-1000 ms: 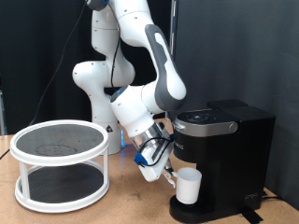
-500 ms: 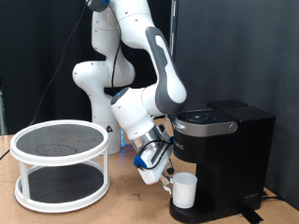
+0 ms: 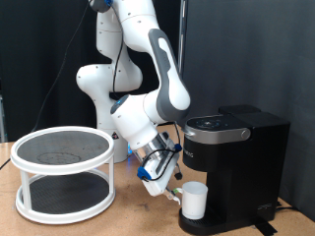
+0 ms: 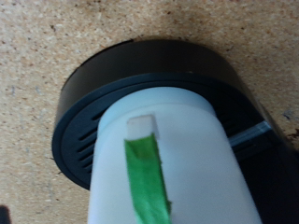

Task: Make a cup of coffee with the keurig machine

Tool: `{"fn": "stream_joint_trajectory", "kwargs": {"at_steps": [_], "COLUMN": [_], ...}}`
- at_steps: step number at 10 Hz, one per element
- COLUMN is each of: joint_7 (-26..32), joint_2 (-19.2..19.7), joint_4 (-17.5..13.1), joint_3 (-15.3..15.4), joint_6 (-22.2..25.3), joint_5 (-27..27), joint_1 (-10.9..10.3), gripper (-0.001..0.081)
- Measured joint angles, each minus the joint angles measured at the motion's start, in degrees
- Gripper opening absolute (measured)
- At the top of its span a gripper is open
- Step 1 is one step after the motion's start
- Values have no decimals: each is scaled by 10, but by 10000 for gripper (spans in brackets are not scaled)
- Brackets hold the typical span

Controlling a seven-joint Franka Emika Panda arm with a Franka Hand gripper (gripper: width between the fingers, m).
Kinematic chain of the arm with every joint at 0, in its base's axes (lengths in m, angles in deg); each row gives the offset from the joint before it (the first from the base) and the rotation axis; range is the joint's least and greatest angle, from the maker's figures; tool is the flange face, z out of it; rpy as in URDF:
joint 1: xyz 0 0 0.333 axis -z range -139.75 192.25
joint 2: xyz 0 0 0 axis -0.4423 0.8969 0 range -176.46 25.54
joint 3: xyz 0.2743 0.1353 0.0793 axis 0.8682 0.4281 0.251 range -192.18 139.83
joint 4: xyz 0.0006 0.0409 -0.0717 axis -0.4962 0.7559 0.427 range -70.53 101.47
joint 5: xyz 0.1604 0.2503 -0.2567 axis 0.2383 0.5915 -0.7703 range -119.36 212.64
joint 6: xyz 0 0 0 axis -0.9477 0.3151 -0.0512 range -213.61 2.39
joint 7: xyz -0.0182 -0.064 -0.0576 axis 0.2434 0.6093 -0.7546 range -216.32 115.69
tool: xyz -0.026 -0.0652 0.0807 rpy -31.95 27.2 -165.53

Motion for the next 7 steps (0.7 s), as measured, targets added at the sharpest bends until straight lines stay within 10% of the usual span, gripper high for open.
{"fn": "stream_joint_trajectory", "kwargs": {"at_steps": [7], "joint_7": [-17], "joint_2": [-39], "joint_4": [47], "joint_3": [-7], "joint_6": [44], "joint_5": [-54], "joint_1": [14], "gripper": [734]}}
